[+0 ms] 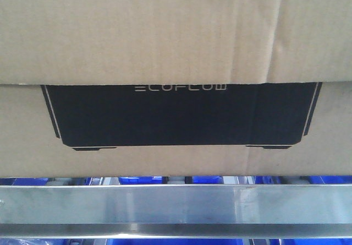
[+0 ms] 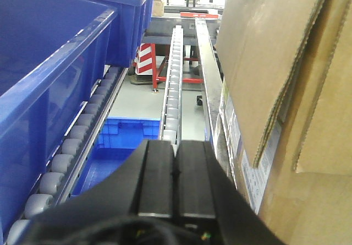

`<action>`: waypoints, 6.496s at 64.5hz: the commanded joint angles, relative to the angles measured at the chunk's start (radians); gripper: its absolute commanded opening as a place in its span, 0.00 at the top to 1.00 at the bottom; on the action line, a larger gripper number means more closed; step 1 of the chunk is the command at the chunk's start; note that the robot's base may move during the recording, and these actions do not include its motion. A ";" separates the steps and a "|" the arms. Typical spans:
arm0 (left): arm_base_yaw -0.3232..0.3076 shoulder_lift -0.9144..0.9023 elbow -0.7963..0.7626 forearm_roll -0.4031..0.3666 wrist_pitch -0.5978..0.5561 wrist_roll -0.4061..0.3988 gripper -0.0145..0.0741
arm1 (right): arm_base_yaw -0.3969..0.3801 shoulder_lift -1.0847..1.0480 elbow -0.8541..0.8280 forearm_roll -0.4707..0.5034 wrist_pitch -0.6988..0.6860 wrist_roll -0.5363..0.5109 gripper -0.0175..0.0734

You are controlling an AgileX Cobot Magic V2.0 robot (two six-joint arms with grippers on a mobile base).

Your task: Grab box from left shelf to table start

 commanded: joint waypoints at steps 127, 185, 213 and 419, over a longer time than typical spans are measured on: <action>-0.001 0.610 -0.864 -0.198 0.545 0.070 0.94 | -0.001 -0.011 -0.018 -0.005 -0.086 -0.004 0.75; -0.259 0.993 -1.271 0.145 0.858 -0.251 0.57 | -0.001 -0.011 -0.018 -0.005 -0.086 -0.004 0.75; -0.259 1.092 -1.376 0.110 1.006 -0.286 0.47 | -0.001 -0.011 -0.018 -0.005 -0.086 -0.004 0.75; -0.259 1.294 -1.428 0.111 1.057 -0.303 0.95 | -0.001 0.388 -0.698 0.069 0.747 -0.002 0.75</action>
